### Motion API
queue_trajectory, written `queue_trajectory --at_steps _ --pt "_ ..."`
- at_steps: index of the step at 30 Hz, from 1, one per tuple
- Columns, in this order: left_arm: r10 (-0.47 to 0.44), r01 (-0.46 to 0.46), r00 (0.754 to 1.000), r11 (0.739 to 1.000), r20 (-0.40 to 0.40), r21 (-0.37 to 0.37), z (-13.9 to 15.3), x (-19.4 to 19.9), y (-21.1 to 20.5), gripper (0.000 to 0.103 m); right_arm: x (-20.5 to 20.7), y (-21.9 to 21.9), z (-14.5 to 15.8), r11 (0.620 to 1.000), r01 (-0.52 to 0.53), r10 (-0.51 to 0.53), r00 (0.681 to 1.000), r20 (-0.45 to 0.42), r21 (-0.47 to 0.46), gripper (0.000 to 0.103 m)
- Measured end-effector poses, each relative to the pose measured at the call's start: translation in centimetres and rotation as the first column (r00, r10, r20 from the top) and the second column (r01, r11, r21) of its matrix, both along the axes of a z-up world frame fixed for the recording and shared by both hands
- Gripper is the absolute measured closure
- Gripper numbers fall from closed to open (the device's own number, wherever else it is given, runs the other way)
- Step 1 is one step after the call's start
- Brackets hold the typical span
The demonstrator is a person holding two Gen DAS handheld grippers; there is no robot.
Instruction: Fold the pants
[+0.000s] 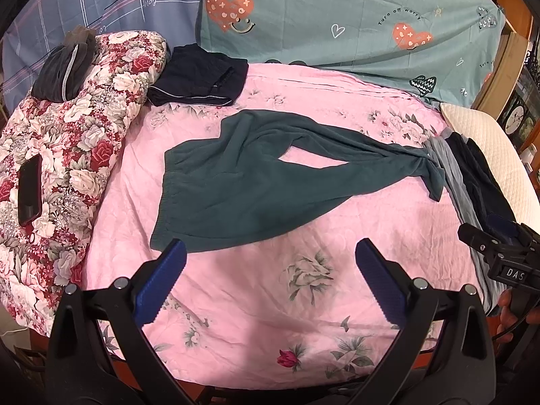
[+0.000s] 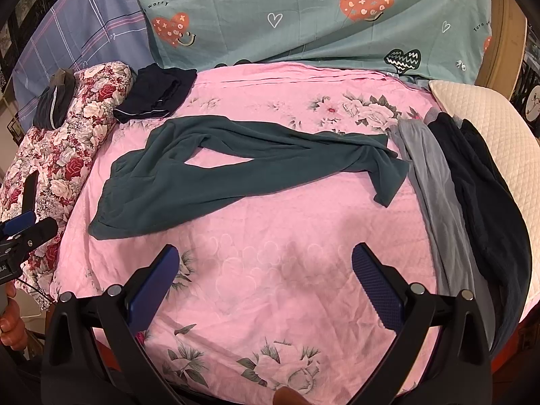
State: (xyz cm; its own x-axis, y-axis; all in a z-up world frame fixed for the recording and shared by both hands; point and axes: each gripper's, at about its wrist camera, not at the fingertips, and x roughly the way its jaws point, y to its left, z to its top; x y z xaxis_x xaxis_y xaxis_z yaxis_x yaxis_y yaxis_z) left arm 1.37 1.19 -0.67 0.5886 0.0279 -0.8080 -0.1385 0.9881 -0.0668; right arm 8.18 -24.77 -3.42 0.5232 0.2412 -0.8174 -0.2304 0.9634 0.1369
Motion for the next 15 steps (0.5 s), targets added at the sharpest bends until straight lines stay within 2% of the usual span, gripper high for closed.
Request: queue_trajectory --at_steps 6,15 --pt "0.006 -0.006 1.0 1.0 -0.005 0.029 -0.5 0.1 0.6 0.002 0.4 -0.1 -0.2 1.0 0.004 -0.004 1.0 -0.009 0.005 0.001" --pt "0.141 -0.138 0.989 0.989 -0.053 0.055 -4.2 -0.3 7.2 0.002 1.8 0.7 -3.3 0.997 -0.01 0.017 0.995 -0.101 0.072 0.001"
